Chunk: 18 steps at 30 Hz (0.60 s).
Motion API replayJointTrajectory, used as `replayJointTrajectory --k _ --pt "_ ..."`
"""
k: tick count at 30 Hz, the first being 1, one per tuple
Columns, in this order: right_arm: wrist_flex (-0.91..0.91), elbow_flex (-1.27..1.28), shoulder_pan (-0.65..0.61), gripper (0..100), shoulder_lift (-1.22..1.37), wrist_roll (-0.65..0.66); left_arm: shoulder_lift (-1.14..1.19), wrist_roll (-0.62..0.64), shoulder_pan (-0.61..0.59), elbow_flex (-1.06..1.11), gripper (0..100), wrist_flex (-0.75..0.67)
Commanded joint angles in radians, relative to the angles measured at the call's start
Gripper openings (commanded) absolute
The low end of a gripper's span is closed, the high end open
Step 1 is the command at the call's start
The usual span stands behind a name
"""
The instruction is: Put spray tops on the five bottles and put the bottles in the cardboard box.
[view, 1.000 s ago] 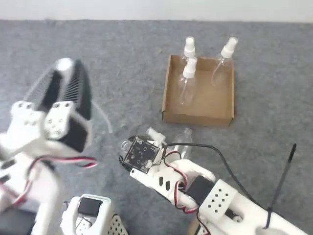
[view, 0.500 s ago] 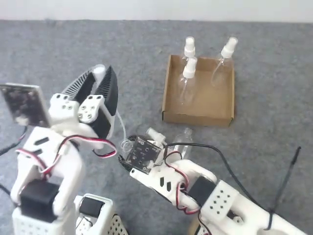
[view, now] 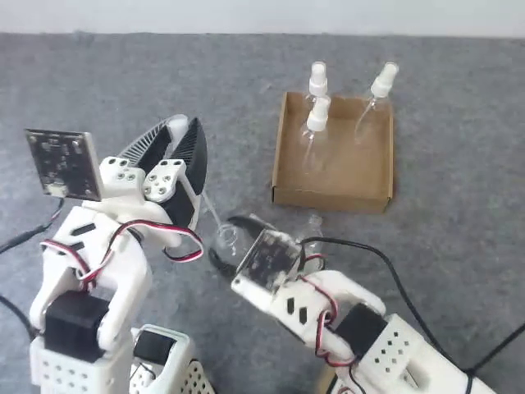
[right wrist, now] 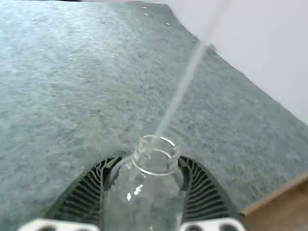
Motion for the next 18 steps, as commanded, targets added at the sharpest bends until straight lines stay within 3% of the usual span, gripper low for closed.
replayJointTrajectory --k 1,6,18 --pt "0.002 -0.014 0.045 0.6 -0.016 -0.077 -0.017 0.006 -0.006 -0.097 1 -0.04" --pt "0.002 -0.014 0.042 0.6 -0.013 -0.087 -0.006 0.006 0.003 -0.147 1 0.005" --pt "-0.005 0.015 0.033 0.6 -0.019 -0.083 -0.017 0.006 0.029 0.226 1 -0.126"
